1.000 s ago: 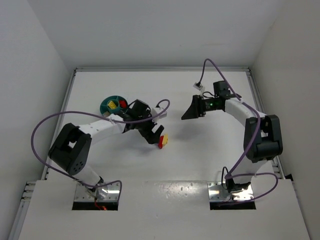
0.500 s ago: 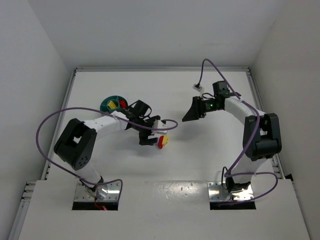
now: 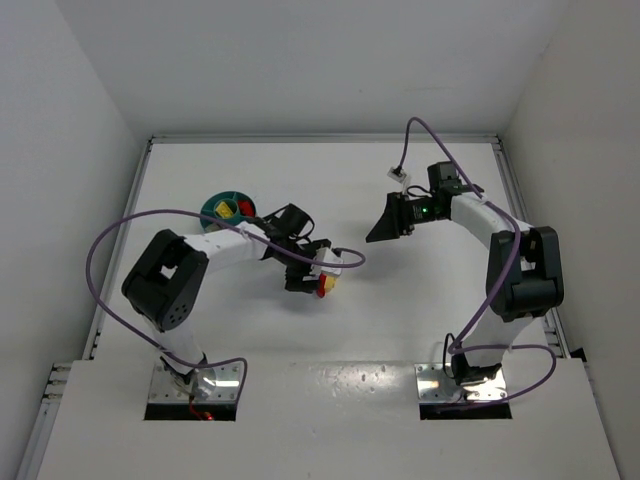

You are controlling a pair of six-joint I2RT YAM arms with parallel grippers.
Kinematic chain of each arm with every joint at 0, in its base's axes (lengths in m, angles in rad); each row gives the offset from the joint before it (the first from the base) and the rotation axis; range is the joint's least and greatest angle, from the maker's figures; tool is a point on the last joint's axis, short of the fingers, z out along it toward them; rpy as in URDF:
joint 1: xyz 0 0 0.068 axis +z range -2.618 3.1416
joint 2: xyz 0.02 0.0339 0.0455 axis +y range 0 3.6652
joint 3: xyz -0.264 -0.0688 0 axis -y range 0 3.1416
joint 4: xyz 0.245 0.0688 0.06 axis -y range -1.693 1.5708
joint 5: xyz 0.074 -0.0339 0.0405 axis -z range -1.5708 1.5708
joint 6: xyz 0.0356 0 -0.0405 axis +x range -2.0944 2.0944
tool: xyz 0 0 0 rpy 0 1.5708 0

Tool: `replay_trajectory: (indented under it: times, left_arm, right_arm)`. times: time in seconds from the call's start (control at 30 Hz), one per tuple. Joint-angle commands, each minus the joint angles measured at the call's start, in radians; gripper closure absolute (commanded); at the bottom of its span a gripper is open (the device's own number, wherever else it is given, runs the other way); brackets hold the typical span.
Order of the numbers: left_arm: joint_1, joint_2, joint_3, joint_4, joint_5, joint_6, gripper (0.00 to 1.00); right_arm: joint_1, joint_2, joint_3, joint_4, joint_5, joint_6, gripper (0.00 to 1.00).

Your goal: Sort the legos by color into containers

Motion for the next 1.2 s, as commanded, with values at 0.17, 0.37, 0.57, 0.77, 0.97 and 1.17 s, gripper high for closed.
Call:
replay_trajectory:
  times: [0.17,0.37,0.57,0.77,0.97,1.17]
  left_arm:
    - [-0.045,0.005,0.004,0.046,0.028,-0.066,0.29]
    - [-0.054,0.040,0.039,0.059,-0.009,-0.112,0.42]
    - [-0.054,0.071,0.048,0.048,-0.049,-0.099,0.44]
    - [-0.054,0.059,0.070,0.065,-0.039,-0.169,0.77]
    - [-0.054,-0.005,0.091,0.183,-0.049,-0.296,0.82]
    - [-0.073,-0.044,0.116,0.258,-0.120,-0.404,0.85]
  right_arm:
    - [-0.011,0.002,0.028,0.015,-0.012,-0.022,0.34]
    - [-0.011,0.011,0.038,0.015,-0.012,-0.022,0.33]
    - [-0.011,0.040,0.059,0.006,-0.030,-0.022,0.33]
    - [-0.011,0.080,0.080,-0.012,-0.081,-0.022,0.33]
    - [0.012,0.192,0.191,-0.199,-0.263,-0.126,0.29]
    - [0.057,0.373,0.418,-0.517,-0.302,-0.387,0.26]
